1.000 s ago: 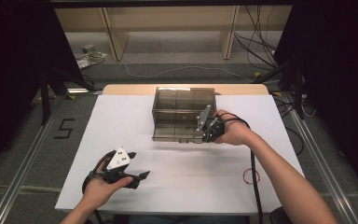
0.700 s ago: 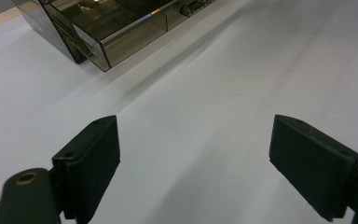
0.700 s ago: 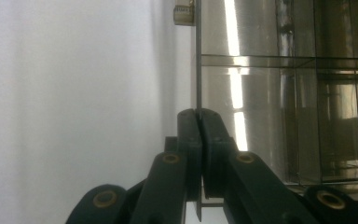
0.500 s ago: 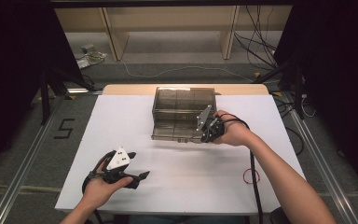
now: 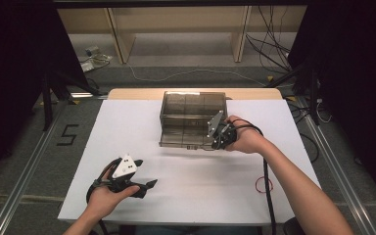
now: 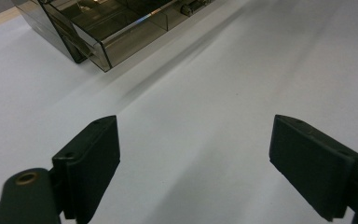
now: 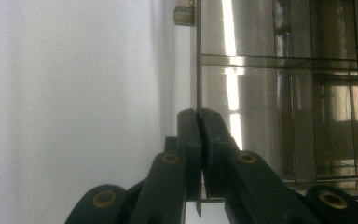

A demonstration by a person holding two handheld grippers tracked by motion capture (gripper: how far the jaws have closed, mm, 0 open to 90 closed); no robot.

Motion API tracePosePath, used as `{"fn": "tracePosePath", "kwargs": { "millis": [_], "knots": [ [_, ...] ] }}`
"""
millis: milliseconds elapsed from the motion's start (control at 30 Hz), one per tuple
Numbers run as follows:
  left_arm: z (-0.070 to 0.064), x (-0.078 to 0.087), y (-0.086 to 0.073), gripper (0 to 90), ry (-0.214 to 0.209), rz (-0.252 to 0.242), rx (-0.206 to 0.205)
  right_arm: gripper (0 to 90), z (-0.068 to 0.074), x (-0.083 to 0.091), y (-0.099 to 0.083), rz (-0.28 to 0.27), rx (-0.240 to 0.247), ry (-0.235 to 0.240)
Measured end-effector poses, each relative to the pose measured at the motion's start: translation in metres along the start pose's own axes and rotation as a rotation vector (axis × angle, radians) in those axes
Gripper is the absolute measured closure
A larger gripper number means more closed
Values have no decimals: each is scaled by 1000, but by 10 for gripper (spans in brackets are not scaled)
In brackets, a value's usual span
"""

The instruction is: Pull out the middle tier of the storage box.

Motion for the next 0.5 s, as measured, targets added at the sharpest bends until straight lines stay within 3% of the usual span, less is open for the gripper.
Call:
{"fn": "tracePosePath", "kwargs": {
  "millis": [200, 500],
  "knots": [
    [0, 0, 0, 161, 0, -1, 2, 863, 1, 1, 0, 7, -10, -6],
    [0, -1, 0, 161, 0, -2, 3, 698, 1, 8, 2, -39, -39, -47]
  ]
}}
Point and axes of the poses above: each handheld gripper's, and its own axes: x roughly backward along the jaws, y roughly out of its top, z roughly to its left, the point moved 5 cm from there along -x, roughly forward along the jaws, and after that the axes turned 12 degrees about -z, right-handed, at the moved point
